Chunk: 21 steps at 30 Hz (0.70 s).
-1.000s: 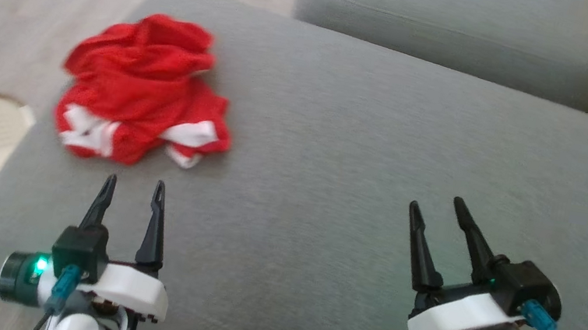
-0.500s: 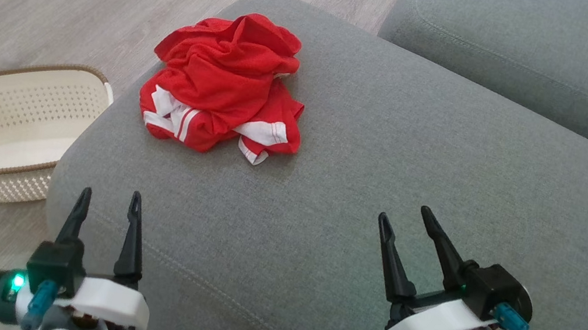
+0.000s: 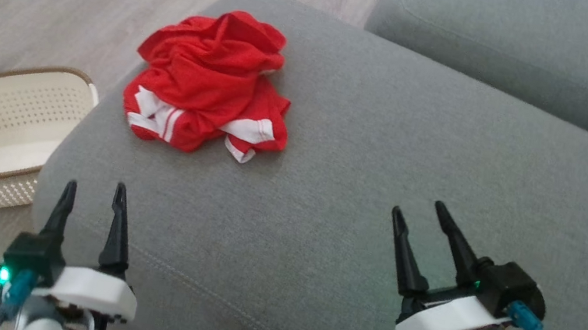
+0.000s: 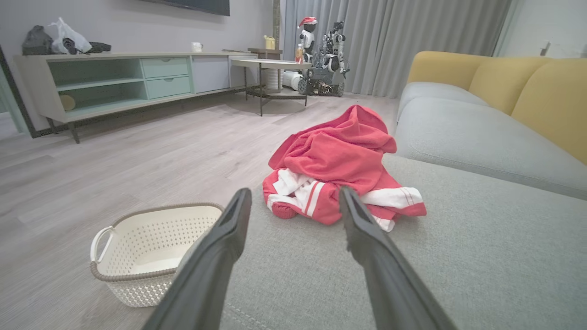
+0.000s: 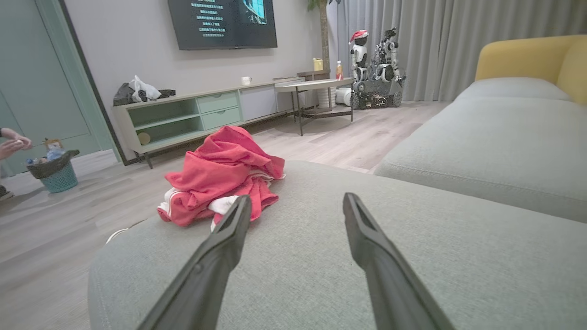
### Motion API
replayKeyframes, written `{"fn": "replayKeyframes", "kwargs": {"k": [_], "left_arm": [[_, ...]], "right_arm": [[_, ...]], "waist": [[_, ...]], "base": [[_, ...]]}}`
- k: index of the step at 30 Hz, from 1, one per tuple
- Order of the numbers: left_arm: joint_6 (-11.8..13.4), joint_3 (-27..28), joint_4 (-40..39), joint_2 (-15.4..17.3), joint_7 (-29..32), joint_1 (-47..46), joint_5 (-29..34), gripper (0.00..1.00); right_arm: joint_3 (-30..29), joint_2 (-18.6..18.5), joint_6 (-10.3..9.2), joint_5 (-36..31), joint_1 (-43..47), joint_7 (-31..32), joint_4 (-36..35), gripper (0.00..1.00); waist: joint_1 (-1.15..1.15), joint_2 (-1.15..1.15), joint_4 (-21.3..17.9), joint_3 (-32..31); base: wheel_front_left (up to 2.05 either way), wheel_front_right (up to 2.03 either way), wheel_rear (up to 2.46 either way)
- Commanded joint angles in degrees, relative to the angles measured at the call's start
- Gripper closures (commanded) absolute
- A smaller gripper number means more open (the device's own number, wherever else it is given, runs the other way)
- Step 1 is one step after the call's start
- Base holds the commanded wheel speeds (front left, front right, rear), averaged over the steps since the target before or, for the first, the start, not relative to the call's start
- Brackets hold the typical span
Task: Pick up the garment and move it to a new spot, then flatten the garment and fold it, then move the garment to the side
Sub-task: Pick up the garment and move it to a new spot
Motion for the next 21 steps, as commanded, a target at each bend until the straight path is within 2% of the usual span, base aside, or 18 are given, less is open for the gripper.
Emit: {"fn": "replayKeyframes", "kwargs": {"k": [1,6,11,15,21], "left_arm": [[-0.38,2.24,-1.86,-0.22,-0.52,-4.2,-0.28,0.0],[-3.73,4.05,1.12,0.76,-0.52,-8.85,-1.19,0.0],[-7.24,4.76,7.88,2.68,-0.38,-17.61,-2.75,0.0],[-9.83,5.14,13.98,4.7,3.22,-26.38,-4.67,0.0],[-10.86,5.34,21.53,8.39,9.03,-38.4,-5.13,0.0]], "right_arm": [[0.61,-0.29,-0.04,-0.5,-1.68,-0.74,-2.2,0.0],[-2.74,-0.29,-0.04,-2.73,-2.52,-0.21,-4.65,0.0],[-7.02,-0.9,-0.04,-5.27,-3.44,1.33,-9.31,0.0],[-9.44,-1.9,-0.04,-6.4,-4.46,2.83,-13.56,0.0],[-11.06,-3.26,-0.04,-6.87,-5.48,4.5,-18.34,0.0]], "waist": [[0.0,0.0,-1.44,1.58],[0.0,0.0,-4.18,5.43],[0.0,0.0,-6.42,10.28],[0.0,0.0,-8.35,14.33],[0.0,0.0,-10.83,19.34]], "base": [[0.0,0.0,0.0],[0.0,0.0,0.0],[0.0,0.0,0.0],[0.0,0.0,0.0],[0.0,0.0,0.0]]}}
